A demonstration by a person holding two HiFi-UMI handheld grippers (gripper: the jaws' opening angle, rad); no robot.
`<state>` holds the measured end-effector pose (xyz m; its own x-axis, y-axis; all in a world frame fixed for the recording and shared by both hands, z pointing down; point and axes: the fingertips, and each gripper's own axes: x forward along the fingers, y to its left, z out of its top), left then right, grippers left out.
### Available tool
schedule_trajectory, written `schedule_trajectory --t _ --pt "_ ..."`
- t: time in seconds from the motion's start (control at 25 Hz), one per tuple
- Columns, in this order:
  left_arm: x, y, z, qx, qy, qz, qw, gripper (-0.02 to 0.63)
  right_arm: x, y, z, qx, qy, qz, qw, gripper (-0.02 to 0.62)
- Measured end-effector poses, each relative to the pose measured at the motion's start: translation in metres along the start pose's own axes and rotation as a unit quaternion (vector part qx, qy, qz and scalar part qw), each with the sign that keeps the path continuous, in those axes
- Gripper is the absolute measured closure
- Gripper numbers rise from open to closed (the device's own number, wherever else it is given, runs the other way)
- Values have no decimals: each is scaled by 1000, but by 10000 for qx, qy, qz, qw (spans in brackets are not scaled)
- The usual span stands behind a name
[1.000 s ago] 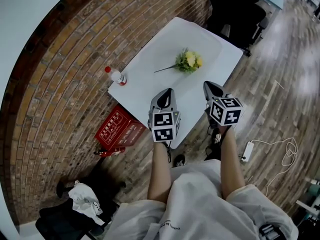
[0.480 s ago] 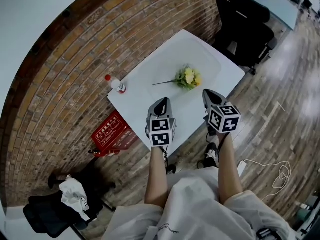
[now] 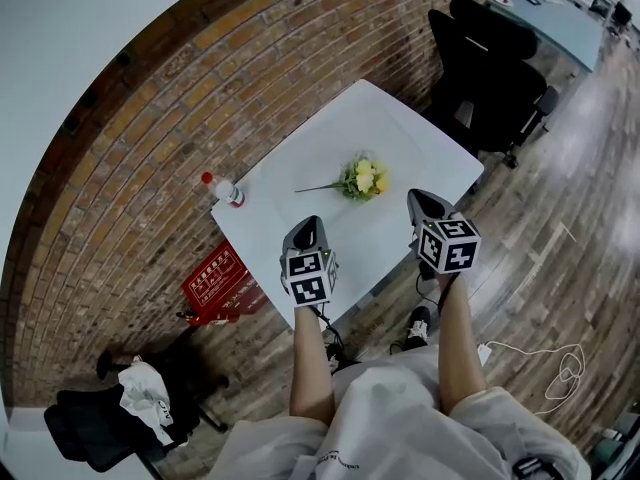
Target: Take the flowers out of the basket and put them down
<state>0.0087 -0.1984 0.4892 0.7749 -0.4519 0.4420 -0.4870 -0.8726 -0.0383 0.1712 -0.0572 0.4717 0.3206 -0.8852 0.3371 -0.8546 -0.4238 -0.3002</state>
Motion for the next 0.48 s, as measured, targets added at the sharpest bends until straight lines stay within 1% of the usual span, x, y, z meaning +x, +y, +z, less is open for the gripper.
schedule_trajectory --t 0.16,0.24,0.32,0.4,0.48 --pt "3 6 5 -375 -194 446 9981 581 -2 -8 15 -537 78 338 9980 588" --pt "2 7 5 -619 -292 596 9959 581 -4 -14 16 -738 193 489 9959 588" --pt "3 6 3 -843 -274 631 9941 581 -3 -20 17 -908 357 583 9935 588" --pt "7 5 3 -851 -181 584 9945 581 5 -19 25 -1258 487 700 9884 588" --pt "8 4 5 -812 -126 575 9950 581 17 -11 41 -1685 579 900 9799 588"
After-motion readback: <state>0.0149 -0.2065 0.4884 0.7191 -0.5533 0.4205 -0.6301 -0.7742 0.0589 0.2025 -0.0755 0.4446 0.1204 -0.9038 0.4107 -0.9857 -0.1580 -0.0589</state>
